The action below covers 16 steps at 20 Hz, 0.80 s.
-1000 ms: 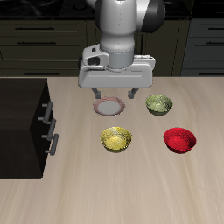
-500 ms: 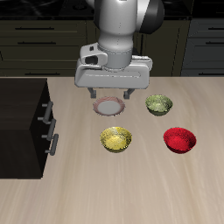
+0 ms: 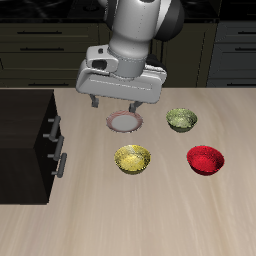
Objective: Open the top drawer of the wooden cabinet
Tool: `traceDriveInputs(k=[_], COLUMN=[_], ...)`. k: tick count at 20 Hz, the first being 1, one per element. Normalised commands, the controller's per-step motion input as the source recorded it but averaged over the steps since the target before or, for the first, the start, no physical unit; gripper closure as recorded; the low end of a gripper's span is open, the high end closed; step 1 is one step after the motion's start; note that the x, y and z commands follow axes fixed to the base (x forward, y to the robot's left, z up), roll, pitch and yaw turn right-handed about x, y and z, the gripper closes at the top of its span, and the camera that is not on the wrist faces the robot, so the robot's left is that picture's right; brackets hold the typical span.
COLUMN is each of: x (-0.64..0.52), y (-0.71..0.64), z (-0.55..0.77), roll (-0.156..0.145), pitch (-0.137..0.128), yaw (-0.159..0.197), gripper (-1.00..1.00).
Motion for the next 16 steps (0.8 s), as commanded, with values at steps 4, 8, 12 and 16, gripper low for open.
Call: traceDriveInputs(k=[4,8,12,16], x=[-0.1,-0.07,-0.08,-0.15], y=[-0.27,-0.16,-0.16,-0.22], z=[0.03,0.08,0.1,0.21], roll=[-0.139,-0.094,-0.072,-0.119], pitch=[0.037,0.002,0.004,-0.045], yaw=[0.063,0.014,-0.024,-0.002], gripper=[-1.0,-1.0,-1.0,-1.0])
